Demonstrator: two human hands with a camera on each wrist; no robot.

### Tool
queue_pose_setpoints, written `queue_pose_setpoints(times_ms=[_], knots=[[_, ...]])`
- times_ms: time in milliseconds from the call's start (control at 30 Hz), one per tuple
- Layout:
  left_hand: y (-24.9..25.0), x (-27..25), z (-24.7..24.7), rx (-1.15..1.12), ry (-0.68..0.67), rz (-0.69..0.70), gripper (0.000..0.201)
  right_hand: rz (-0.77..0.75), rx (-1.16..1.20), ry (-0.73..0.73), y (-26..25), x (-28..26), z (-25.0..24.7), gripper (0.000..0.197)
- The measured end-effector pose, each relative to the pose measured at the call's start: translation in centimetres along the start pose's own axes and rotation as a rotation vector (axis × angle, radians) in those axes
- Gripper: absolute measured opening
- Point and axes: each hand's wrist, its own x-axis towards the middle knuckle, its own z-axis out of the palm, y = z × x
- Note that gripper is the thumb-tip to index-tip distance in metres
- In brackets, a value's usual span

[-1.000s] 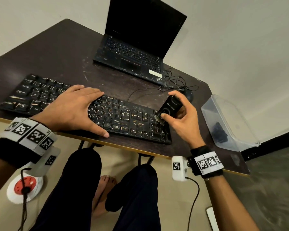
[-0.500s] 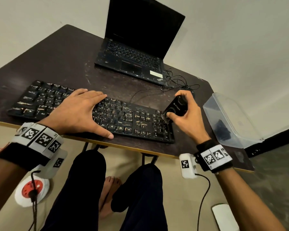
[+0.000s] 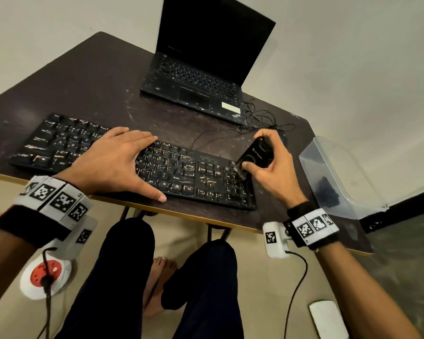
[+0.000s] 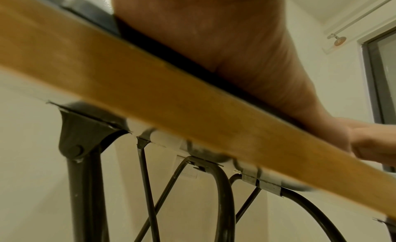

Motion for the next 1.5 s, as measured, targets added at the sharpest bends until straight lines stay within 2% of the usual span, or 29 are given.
queue_pose_setpoints(times_ms=[133, 300, 400, 533, 667, 800, 833, 900, 967, 1067, 1233, 1367, 1500], knots=[[0.0, -0.1, 0.1, 0.006, -0.005, -0.007, 0.159, -0.069, -0.009, -0.105, -0.7, -0.3, 0.7, 0.056], [-0.1, 0.1, 0.2, 0.016, -0.001, -0.003, 0.16, 0.011, -0.009, -0.031, -0.2, 0.9, 0.5, 0.058], [-0.3, 0.1, 0.4, 0.024, -0.004, 0.002, 0.161, -0.075, -0.022, -0.135, -1.3, 0.3, 1.4, 0.056], [-0.4, 0.3, 0.3, 0.022, 0.013, 0.015, 0.16, 0.015, -0.099, 0.005, -0.5, 1.4, 0.6, 0.058], [-0.4, 0.0, 0.3, 0.011, 0.009, 0.016, 0.16, -0.065, -0.078, -0.103, -0.9, 0.5, 0.7, 0.057], [-0.3, 0.1, 0.1, -0.005, 0.013, 0.007, 0.16, 0.044, -0.104, 0.018, -0.2, 1.0, 0.2, 0.059], [-0.3, 0.1, 0.2, -0.005, 0.011, 0.007, 0.16, 0.032, -0.113, 0.017, -0.3, 0.9, 0.3, 0.059], [-0.4, 0.0, 0.3, 0.0, 0.001, 0.006, 0.161, -0.052, -0.138, -0.064, -1.0, 0.3, 0.8, 0.058], [-0.5, 0.1, 0.5, 0.001, -0.005, 0.002, 0.161, -0.065, -0.139, -0.107, -1.2, 0.2, 0.8, 0.058], [-0.4, 0.2, 0.4, 0.005, -0.004, 0.009, 0.161, 0.04, -0.123, -0.001, -0.5, 1.0, 0.0, 0.058], [-0.4, 0.0, 0.4, 0.001, 0.007, 0.015, 0.16, -0.049, -0.078, -0.102, -1.3, -0.1, 0.8, 0.057], [-0.2, 0.0, 0.4, -0.046, 0.039, 0.015, 0.155, 0.043, -0.107, -0.005, -0.5, 0.8, 0.0, 0.058], [-0.3, -0.1, 0.6, -0.053, 0.055, 0.018, 0.154, -0.051, -0.107, -0.124, -1.5, -0.1, 0.7, 0.058]])
